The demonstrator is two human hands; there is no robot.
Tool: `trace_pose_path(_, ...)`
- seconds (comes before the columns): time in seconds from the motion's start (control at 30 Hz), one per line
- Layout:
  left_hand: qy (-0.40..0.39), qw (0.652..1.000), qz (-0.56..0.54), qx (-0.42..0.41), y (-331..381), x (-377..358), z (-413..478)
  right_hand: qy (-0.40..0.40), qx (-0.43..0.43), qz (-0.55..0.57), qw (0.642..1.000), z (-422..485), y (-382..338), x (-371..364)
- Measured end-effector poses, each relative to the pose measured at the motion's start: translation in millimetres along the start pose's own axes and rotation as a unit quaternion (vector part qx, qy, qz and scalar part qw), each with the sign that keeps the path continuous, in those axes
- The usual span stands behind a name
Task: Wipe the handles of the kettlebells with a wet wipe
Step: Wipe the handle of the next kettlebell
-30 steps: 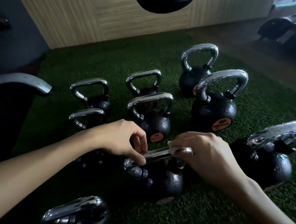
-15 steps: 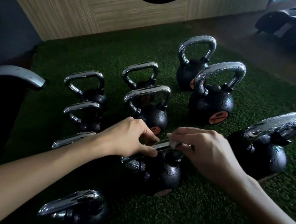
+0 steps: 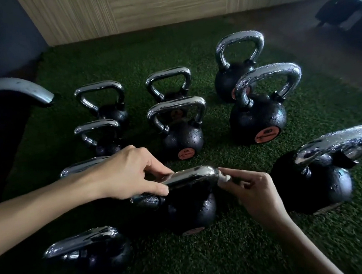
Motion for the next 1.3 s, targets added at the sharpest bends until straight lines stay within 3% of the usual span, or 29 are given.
trace_pose_path(0.23,0.014,1.000,-0.012,0.009,-8,1,-8,-0.030,-0.076,0.248,0.965,-5,19,-32)
trace_pose_path(0.43,-0.002,0.999,0.030,-0.020,13,-6,-2,-0.027,-0.138,0.242,0.960,-10,44,-43)
trace_pose_path(0.67,-0.018,0.998,0.055,-0.034,34,-8,19,0.026,-0.085,0.172,0.981,0,21,10)
trace_pose_path(0.83,0.070,0.992,-0.078,-0.070,37,7,25,-0.043,-0.002,0.176,0.983,7,-44,25)
trace_pose_path(0.93,0.065,0.973,-0.206,-0.079,45,7,24,-0.060,0.033,0.177,0.982,12,-73,21)
trace_pose_path(1.07,0.110,0.954,-0.265,-0.083,44,3,19,-0.063,0.053,0.195,0.977,16,-93,10)
trace_pose_path(1.13,0.167,0.951,-0.242,-0.095,40,11,14,-0.035,0.059,0.140,0.988,19,-92,8)
trace_pose_path(1.2,0.252,0.946,-0.161,-0.125,35,24,4,0.014,0.075,-0.006,0.997,25,-84,12)
trace_pose_path(1.3,0.296,0.936,0.004,-0.190,32,20,-16,0.001,0.134,-0.217,0.967,32,-75,14)
Point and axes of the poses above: each hand's wrist, its own z-axis towards the middle knuckle, its own x-axis out of the back of the hand, y = z × x, the point moved 5 cm from there along z, towards the middle knuckle, and after that the axes turned 11 degrees about -z, right-handed, at the moved point
